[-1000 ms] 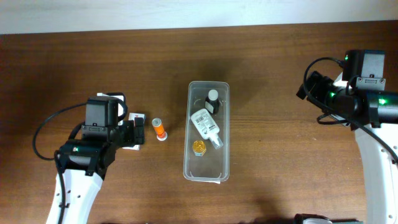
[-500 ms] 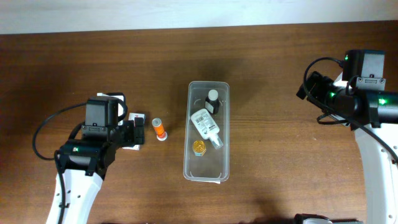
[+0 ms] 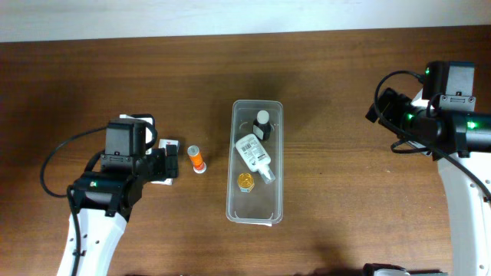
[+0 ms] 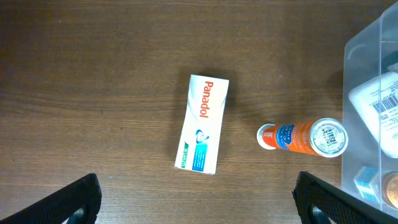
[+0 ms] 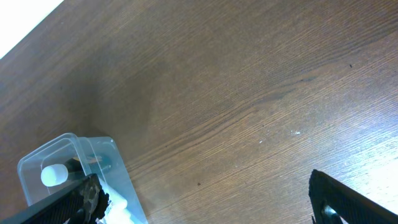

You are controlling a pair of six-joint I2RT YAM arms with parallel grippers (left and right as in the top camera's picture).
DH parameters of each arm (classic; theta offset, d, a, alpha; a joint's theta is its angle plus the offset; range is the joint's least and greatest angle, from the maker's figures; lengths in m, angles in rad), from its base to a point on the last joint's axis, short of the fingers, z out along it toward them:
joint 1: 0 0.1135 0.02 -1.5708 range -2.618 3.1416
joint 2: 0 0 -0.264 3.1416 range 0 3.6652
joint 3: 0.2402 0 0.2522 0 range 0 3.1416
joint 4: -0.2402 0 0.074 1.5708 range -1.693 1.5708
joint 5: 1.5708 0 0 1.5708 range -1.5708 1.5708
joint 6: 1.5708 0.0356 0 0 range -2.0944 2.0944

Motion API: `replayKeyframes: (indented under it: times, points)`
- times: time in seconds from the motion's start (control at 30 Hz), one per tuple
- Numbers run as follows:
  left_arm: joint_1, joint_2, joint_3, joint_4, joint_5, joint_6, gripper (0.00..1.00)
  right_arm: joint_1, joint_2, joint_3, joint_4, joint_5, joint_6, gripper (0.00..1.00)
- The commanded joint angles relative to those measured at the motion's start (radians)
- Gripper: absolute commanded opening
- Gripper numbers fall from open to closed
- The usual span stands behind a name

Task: Pack container
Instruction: 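Move left gripper toward the orange-red tube, then lower left gripper and grasp the orange-red tube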

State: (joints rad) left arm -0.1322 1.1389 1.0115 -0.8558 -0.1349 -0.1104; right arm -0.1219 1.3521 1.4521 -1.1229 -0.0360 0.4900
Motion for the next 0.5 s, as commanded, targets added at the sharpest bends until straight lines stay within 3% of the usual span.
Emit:
replayKeyframes:
  times: [0.0, 0.47]
  points:
    - [0.004, 0.004, 0.016, 0.003, 0.007, -0.009, 0.99, -0.003, 0.003, 0.006, 0.000, -0.005, -0.002, 0.98]
    - [0.004, 0.003, 0.026, -0.001, 0.006, -0.009, 0.99, -0.003, 0.003, 0.006, 0.000, -0.005, -0.002, 0.98]
